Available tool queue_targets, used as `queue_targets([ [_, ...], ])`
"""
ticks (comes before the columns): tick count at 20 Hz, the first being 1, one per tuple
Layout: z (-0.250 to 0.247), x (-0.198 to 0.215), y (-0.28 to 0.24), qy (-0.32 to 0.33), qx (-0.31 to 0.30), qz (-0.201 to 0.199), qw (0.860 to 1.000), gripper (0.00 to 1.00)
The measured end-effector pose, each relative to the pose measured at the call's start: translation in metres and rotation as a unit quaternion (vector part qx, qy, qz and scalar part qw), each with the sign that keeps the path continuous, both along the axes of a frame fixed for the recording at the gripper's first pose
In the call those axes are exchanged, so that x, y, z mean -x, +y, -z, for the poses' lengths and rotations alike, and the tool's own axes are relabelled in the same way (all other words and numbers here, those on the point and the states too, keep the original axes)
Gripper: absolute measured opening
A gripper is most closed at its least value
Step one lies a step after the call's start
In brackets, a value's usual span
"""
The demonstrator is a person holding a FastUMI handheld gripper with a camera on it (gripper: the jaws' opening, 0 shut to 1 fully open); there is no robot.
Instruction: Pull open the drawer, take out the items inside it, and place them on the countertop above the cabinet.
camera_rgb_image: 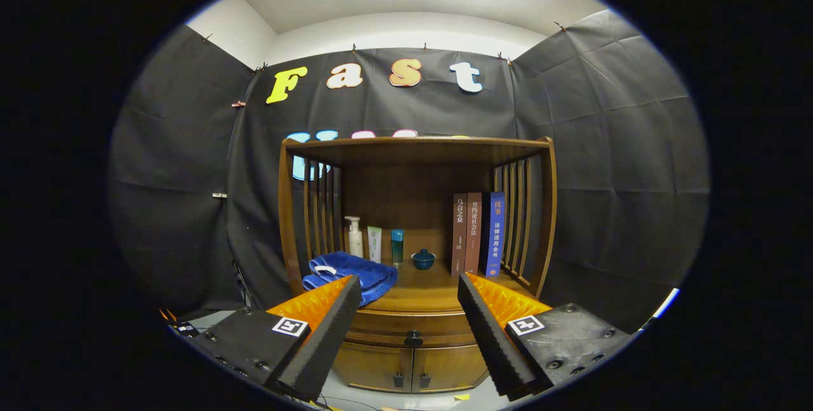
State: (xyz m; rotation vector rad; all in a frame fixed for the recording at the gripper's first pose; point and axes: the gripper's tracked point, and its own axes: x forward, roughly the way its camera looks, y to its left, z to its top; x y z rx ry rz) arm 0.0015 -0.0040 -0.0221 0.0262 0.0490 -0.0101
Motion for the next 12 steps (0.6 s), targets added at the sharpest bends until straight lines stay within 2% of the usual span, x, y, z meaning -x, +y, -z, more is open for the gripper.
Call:
queue_targets([
  [5, 0.038, -0.019, 0.000, 0.024, 0.002, 0.001, 1.000, 0.99],
  [12, 0.110, -0.070, -0.001, 0.081, 0.000, -0.001, 0.997, 0.99],
])
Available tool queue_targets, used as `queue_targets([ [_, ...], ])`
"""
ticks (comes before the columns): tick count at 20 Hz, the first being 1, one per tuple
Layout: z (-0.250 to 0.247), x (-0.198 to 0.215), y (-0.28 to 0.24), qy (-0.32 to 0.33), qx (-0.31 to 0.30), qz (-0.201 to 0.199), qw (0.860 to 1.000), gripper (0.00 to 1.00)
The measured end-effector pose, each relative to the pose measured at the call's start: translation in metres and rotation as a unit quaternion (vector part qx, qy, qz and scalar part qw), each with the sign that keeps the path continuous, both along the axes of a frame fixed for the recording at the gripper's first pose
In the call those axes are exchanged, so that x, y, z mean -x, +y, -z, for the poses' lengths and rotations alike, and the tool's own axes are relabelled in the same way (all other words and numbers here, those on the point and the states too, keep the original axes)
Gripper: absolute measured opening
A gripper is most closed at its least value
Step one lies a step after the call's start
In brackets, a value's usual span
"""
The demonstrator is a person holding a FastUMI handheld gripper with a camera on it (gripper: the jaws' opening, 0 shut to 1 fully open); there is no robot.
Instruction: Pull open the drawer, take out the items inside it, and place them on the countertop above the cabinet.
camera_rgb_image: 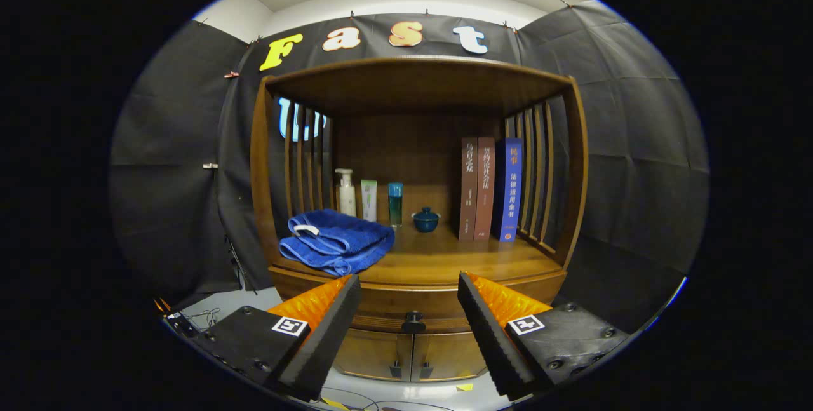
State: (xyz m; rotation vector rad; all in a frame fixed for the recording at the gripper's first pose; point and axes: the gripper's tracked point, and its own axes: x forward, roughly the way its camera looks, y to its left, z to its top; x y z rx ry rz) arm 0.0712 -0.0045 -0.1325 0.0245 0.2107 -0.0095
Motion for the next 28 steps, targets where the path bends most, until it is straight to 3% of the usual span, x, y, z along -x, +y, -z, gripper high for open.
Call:
queue_targets([
  [9, 0.101, -0.060, 0.000, 0.074, -0.016, 0.001, 0.997, 0.99],
  [15, 0.158, -0.081, -0.009, 0.125, -0.014, 0.012, 0.992, 0.93],
  [18, 0.171, -0.085, -0.011, 0.136, -0.013, 0.016, 0.990, 0.80],
  [21, 0.171, -0.084, -0.007, 0.131, -0.007, 0.012, 0.991, 0.50],
  [22, 0.172, -0.085, -0.007, 0.130, -0.005, 0.015, 0.991, 0.45],
  [23, 0.173, -0.083, -0.007, 0.129, -0.007, 0.014, 0.992, 0.45],
  [24, 0.173, -0.086, -0.006, 0.130, -0.007, 0.013, 0.991, 0.37],
  [28, 0.173, -0.085, -0.007, 0.132, -0.004, 0.013, 0.991, 0.37],
])
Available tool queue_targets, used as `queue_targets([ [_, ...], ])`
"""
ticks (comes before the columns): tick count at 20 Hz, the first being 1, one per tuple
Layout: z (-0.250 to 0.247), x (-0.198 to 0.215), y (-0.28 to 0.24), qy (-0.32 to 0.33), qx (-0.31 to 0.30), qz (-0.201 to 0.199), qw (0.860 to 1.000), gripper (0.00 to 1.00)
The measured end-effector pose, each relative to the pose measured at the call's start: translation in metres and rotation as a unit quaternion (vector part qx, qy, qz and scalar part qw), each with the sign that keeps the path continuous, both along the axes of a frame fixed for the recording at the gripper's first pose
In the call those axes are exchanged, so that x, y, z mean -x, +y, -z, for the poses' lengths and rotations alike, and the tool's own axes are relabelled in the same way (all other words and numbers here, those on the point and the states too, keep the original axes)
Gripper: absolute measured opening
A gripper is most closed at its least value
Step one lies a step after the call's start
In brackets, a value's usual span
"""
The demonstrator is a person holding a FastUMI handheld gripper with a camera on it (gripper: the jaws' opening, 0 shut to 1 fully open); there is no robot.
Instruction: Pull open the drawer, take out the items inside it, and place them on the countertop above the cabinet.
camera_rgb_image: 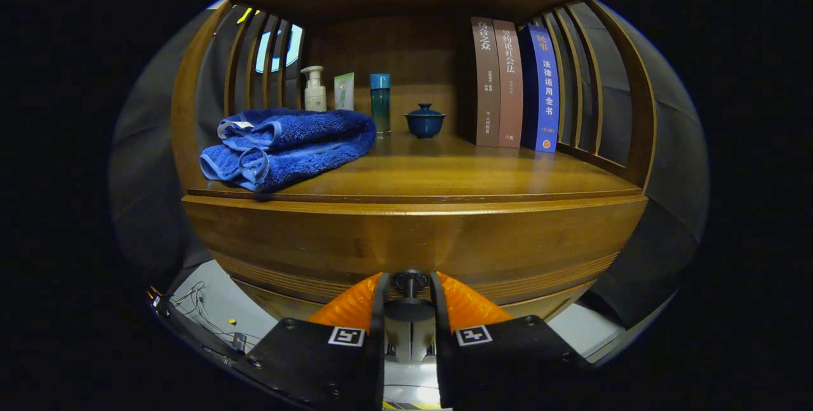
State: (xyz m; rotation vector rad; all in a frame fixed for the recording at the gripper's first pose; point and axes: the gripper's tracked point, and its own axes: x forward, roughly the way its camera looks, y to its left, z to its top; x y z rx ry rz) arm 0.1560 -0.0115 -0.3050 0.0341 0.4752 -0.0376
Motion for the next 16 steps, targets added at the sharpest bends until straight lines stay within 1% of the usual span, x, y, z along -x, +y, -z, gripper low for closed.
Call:
queue_targets([
  [2, 0.000, 0.001, 0.000, 0.002, -0.008, 0.005, 1.000, 0.37],
  [5, -0.001, 0.011, 0.002, 0.007, -0.003, 0.003, 1.000, 0.37],
  [11, -0.006, 0.056, 0.005, 0.019, -0.001, 0.003, 1.000, 0.37],
  [16, -0.011, 0.102, 0.008, 0.032, -0.005, 0.006, 0.999, 0.37],
])
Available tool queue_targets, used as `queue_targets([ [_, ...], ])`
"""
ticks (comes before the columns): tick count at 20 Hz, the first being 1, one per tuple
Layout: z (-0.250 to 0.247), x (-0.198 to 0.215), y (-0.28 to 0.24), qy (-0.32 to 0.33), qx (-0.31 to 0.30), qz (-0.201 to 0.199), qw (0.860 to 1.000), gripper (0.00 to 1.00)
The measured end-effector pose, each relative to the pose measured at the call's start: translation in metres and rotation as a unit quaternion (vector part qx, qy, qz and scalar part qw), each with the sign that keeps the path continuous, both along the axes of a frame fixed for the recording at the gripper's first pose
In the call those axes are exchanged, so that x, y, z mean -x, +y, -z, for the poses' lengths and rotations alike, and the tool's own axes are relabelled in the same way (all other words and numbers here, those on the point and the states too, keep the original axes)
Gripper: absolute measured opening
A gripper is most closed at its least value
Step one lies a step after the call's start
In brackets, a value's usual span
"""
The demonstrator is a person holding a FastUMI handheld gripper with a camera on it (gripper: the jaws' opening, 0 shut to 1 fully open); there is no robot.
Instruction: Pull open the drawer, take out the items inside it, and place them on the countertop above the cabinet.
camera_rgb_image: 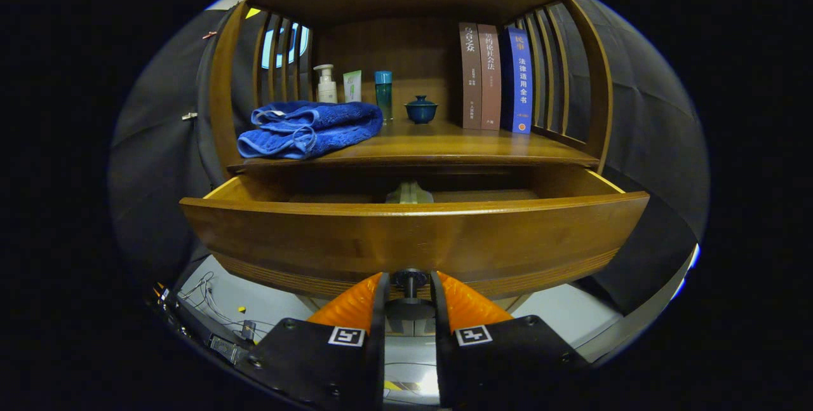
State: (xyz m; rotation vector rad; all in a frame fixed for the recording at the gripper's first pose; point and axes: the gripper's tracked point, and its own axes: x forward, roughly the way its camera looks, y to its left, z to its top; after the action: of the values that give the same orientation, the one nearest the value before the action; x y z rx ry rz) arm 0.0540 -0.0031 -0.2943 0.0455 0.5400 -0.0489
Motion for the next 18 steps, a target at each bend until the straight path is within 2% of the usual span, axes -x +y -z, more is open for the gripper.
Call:
queue_targets([
  [7, -0.005, 0.051, 0.001, 0.011, -0.010, 0.009, 1.000, 0.37],
  [9, -0.028, 0.058, 0.004, -0.020, -0.004, 0.009, 1.000, 0.37],
  [11, -0.043, 0.064, 0.006, -0.042, 0.014, 0.002, 0.999, 0.09],
  [12, -0.036, 0.071, 0.009, -0.032, 0.010, 0.000, 0.999, 0.05],
  [14, -0.020, 0.080, 0.010, 0.001, -0.006, 0.006, 1.000, 0.07],
  [17, -0.033, 0.076, 0.006, -0.004, -0.014, 0.010, 1.000, 0.08],
  [18, -0.048, 0.075, 0.003, -0.013, -0.014, 0.012, 1.000, 0.18],
])
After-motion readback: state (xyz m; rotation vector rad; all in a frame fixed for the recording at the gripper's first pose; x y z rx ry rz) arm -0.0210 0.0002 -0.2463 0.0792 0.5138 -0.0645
